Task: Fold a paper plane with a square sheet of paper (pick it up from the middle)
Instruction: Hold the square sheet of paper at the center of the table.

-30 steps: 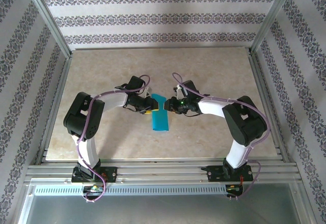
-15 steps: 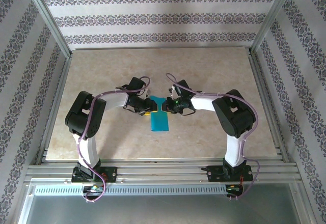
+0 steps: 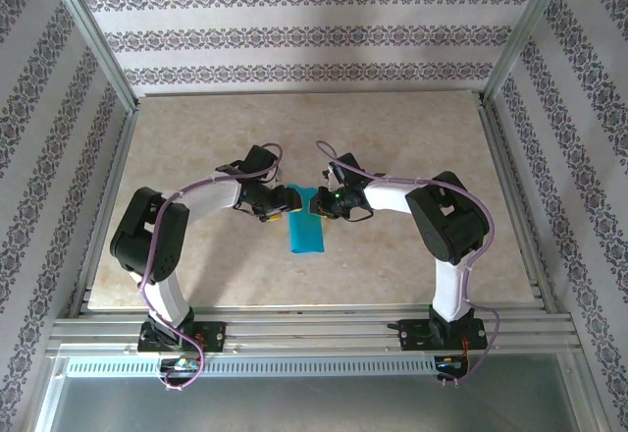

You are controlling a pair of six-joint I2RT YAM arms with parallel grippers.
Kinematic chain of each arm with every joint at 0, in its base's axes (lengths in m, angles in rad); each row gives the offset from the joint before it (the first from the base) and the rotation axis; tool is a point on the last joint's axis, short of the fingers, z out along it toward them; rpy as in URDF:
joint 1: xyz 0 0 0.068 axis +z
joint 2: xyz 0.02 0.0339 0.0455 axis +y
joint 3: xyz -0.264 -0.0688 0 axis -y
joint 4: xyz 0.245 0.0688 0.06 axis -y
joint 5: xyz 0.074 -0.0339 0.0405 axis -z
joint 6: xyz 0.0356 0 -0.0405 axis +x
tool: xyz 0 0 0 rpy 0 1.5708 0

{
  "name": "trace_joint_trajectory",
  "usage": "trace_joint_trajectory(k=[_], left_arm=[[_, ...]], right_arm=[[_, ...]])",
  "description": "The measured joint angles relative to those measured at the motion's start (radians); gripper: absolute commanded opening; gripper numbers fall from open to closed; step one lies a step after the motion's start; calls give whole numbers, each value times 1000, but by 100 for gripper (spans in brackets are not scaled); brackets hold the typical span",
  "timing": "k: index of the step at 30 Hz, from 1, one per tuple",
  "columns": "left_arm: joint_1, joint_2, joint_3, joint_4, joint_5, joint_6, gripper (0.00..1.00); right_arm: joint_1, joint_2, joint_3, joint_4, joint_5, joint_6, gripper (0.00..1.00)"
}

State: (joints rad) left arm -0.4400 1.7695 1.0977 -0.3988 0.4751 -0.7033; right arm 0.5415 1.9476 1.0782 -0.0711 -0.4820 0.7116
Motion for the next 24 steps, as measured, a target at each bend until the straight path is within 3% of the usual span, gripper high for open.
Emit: trace_joint_trajectory(k=[5,9,16,24], left_arm=[[-51,31,29,-47,-42,-20,62],[-64,76,68,-74,-72,-21,51],[-63,83,67,-125,-139,-23,42],[-62,83,58,-126,-151,-24,43]], right_arm=[[0,0,2,1,-2,19,23],[0,-1,2,14,-6,32,26],[-31,-70,-40,42,-9,57,31],[-68,-161,-74,68,0,56,31]])
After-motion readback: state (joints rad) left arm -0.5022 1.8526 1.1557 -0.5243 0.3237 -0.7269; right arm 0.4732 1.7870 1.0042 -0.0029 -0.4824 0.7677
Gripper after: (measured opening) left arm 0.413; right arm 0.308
